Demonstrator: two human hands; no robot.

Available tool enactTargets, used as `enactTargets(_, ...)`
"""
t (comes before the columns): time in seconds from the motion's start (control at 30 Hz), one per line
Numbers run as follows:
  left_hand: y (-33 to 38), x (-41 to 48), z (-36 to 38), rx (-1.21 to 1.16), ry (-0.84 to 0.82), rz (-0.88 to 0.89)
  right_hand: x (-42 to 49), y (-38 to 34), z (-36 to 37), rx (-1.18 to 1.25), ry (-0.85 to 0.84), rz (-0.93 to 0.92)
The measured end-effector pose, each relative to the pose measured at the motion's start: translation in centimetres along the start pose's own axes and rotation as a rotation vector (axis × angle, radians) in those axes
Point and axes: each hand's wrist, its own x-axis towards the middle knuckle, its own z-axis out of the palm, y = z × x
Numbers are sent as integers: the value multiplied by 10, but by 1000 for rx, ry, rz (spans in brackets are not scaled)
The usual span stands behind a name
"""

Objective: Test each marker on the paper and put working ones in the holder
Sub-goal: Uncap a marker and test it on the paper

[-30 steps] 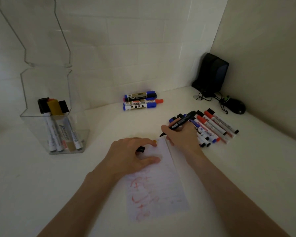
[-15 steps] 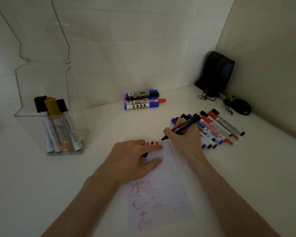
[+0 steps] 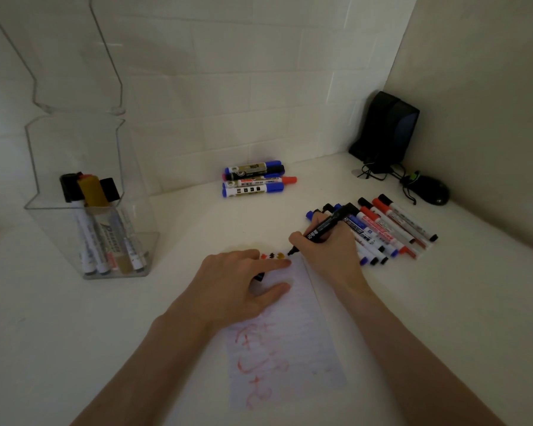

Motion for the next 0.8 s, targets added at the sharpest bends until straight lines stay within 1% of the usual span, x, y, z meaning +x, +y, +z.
enactTargets(0.2,0,0,0,-15,5,9,1,0,0,-6,18,15)
enactTargets(0.3,0,-1,1,-18,13,12,1,0,1,-16,-4,-2)
enactTargets(0.5,0,-1,1,-42,23,21,1,0,0,-7,-1,38)
enactTargets(0.6,0,-1,0,-53,-3,16,2,-1,-1,-6,-11,51)
enactTargets(0.73,1,-1,-3,-77,-19,10,2,-2,-3,110,78,146)
enactTargets(0.8,3,-4,-8,-158,20,-15,3,-3,-4,231,148,196)
